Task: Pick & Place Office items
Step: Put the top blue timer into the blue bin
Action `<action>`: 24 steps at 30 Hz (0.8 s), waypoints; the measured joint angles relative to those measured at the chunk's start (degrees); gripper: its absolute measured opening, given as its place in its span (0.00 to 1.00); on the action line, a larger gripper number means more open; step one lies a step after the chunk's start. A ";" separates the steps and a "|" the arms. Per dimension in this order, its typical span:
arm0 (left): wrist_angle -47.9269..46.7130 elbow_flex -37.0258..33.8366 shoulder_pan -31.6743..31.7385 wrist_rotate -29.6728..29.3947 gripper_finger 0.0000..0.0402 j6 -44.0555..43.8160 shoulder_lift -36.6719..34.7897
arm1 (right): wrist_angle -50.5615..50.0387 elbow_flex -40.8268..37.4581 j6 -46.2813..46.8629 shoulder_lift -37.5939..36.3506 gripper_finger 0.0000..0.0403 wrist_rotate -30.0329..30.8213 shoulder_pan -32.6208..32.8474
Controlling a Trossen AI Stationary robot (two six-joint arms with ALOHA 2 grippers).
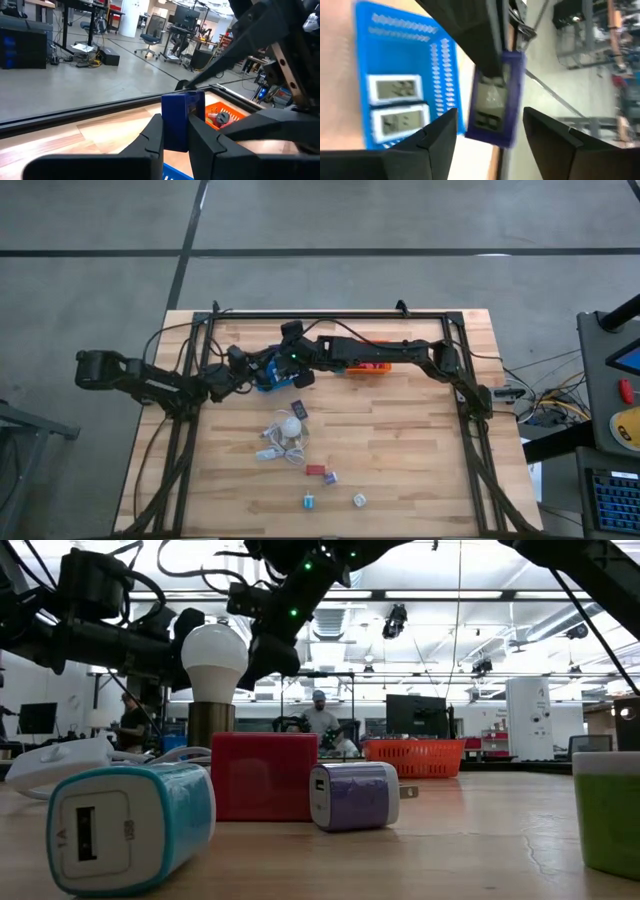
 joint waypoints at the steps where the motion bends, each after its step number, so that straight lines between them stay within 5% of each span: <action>1: -0.05 0.00 0.00 0.00 0.13 0.00 -0.01 | 0.03 0.12 -0.60 0.00 0.55 1.03 0.11; 15: -7.93 0.00 0.00 0.04 0.13 -0.46 0.02 | -8.54 0.24 4.62 -5.56 0.58 2.88 0.47; 24: -17.99 0.09 0.00 0.10 0.13 -0.87 -0.02 | -10.49 -4.84 10.48 -14.88 0.55 -9.08 0.44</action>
